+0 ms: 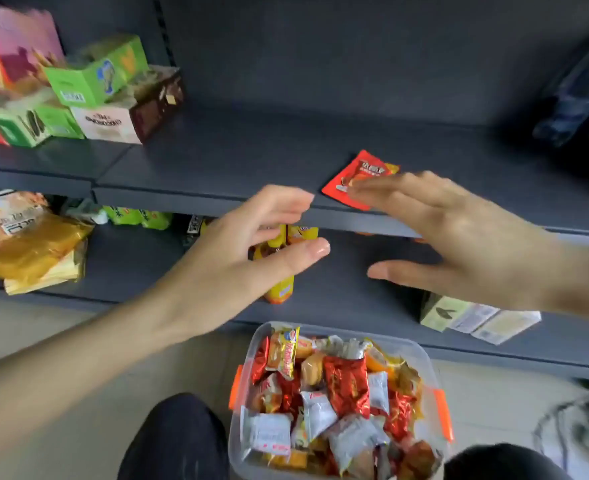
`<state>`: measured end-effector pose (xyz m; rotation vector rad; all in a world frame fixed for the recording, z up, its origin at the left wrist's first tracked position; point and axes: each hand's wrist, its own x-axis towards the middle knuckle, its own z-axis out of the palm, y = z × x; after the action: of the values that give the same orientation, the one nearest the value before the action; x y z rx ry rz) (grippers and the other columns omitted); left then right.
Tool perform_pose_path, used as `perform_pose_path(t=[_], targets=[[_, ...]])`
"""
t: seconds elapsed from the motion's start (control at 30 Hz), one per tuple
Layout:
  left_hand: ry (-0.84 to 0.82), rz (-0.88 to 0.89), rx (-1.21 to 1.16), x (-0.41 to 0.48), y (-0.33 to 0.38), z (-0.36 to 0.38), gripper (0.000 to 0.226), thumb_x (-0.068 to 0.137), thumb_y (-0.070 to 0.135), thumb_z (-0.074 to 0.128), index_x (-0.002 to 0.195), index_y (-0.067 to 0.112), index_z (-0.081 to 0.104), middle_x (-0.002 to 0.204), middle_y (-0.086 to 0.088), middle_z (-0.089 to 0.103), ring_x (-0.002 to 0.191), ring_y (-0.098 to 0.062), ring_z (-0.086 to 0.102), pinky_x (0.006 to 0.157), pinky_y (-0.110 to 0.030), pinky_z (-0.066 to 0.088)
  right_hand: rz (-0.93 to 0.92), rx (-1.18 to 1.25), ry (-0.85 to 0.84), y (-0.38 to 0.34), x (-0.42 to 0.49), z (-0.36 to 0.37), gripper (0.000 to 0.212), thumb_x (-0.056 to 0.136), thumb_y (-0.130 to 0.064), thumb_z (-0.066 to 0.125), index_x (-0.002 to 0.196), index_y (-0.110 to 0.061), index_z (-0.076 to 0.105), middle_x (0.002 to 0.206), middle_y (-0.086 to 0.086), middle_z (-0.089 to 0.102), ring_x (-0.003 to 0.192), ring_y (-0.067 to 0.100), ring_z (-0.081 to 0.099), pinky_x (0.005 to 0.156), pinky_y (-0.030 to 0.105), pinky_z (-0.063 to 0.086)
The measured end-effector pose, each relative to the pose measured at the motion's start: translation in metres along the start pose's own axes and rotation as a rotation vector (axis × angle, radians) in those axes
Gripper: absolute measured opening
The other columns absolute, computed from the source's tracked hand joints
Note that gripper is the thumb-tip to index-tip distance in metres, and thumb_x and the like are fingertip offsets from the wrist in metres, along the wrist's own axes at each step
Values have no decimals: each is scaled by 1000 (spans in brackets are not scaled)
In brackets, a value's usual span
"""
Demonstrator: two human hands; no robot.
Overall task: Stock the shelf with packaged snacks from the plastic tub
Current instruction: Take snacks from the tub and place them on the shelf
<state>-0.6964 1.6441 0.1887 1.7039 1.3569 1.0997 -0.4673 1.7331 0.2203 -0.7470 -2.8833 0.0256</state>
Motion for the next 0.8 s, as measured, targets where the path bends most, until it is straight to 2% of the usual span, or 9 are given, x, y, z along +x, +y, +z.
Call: perform_pose_path(t=[0.1, 0.2, 0.3, 0.37, 0.47, 0.53, 0.6, 0.7, 0.8], targets=[[-67, -159, 21, -10, -64, 45, 66, 67, 64, 58, 125, 34, 52, 128, 22, 55, 122, 11, 45, 108, -26, 39, 110, 130, -91, 13, -24, 75, 75, 85, -67, 37, 145, -22, 33, 143, -7, 39, 125, 9, 37, 106, 24, 29], [-99, -269, 58, -21, -122, 84, 67, 65, 69, 55, 125, 43, 47, 129, 28, 49, 120, 18, 40, 107, -20, 35, 242, 275, -153, 17, -33, 141, 77, 85, -68, 43, 146, -22, 33, 144, -8, 37, 127, 11, 37, 107, 24, 30], [-38, -360, 10, -35, -178, 121, 69, 65, 69, 56, 127, 40, 48, 128, 27, 50, 121, 13, 42, 107, -25, 36, 456, 469, -197, 12, -38, 206, 79, 79, -65, 44, 145, -22, 35, 142, -7, 40, 131, 12, 37, 103, 17, 26], [-5, -415, -49, -48, -212, 144, 65, 68, 66, 58, 126, 39, 49, 126, 30, 49, 122, 12, 43, 108, -27, 36, 598, 506, -264, 7, -45, 247, 80, 76, -64, 47, 144, -23, 36, 141, -6, 41, 131, 12, 38, 99, 15, 26], [24, -473, -89, -63, -250, 169, 47, 74, 58, 62, 118, 48, 50, 119, 35, 52, 117, 16, 45, 106, -24, 38, 704, 422, -350, -3, -58, 291, 72, 81, -59, 59, 142, -27, 38, 140, -5, 41, 132, 16, 36, 107, 25, 28], [51, -501, -120, -69, -263, 176, 45, 75, 55, 61, 118, 47, 50, 119, 34, 53, 117, 15, 46, 103, -21, 38, 674, 274, -417, -4, -62, 302, 68, 79, -60, 60, 137, -29, 44, 135, -3, 44, 129, 19, 37, 109, 34, 31], [63, -504, -130, -72, -268, 178, 46, 80, 49, 62, 123, 39, 52, 122, 30, 54, 118, 11, 47, 102, -20, 38, 639, 194, -470, -2, -63, 305, 62, 76, -62, 62, 129, -30, 52, 126, -2, 49, 122, 20, 42, 103, 38, 35], [60, -488, -104, -74, -265, 173, 36, 87, 41, 65, 121, 36, 55, 117, 29, 55, 111, 11, 50, 94, -12, 38, 706, 258, -480, 0, -64, 306, 57, 72, -53, 72, 119, -27, 55, 114, -4, 52, 108, 19, 51, 87, 34, 44], [63, -433, -40, -71, -264, 170, 28, 89, 37, 64, 117, 31, 59, 112, 22, 60, 97, 3, 56, 79, -9, 42, 781, 323, -542, 1, -60, 310, 55, 68, -46, 80, 113, -24, 59, 102, -6, 57, 90, 13, 50, 68, 27, 36]])
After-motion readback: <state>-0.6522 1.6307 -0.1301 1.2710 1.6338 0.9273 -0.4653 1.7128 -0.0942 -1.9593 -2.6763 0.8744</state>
